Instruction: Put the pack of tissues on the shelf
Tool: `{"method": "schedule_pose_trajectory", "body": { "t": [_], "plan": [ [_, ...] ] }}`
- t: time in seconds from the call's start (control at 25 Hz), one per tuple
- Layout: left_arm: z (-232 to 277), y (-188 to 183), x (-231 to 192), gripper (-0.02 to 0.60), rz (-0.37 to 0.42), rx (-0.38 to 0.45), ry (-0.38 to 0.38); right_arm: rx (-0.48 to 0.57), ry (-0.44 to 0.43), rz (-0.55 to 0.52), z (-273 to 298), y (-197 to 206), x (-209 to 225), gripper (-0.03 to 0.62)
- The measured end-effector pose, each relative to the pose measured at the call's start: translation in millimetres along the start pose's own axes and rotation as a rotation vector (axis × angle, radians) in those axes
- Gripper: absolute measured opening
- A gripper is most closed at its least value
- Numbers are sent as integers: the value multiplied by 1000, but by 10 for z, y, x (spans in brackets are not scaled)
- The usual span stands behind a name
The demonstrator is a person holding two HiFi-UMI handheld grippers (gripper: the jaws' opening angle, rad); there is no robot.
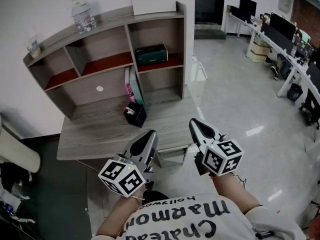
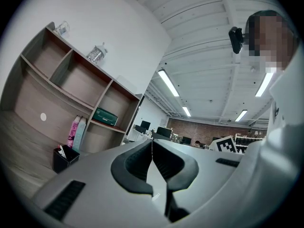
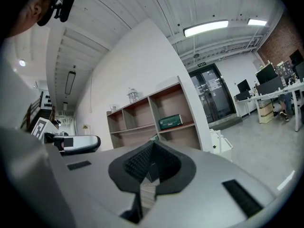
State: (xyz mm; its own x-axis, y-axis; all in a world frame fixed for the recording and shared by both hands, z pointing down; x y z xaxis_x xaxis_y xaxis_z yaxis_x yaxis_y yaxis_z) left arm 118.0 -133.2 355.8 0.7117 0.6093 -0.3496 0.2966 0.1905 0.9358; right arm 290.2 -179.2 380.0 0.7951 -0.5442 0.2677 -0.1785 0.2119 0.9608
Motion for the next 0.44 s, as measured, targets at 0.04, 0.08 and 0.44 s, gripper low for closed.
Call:
{"method": "schedule_pose_trajectory", "body": {
  "t": [0.04, 0.08, 0.44],
  "plan": [
    [2, 1, 0, 18, -1, -1, -2, -3, -1, 0, 4, 5, 2, 8],
    [6, 0, 1, 18, -3, -2, -5, -5, -2, 1, 6, 9, 6, 8],
    [62, 75, 36, 18, -9, 4, -7, -21, -3, -2, -24, 61, 101, 8]
  ]
}}
Point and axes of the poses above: the fingertips, and each gripper's own axes: z forward along the fingers, x to its right, y out of its underside, the point moved 4 cm from there along -z, backward along the fingers, and after that the axes turned 2 degrees about -x, right-handed, at the moved point
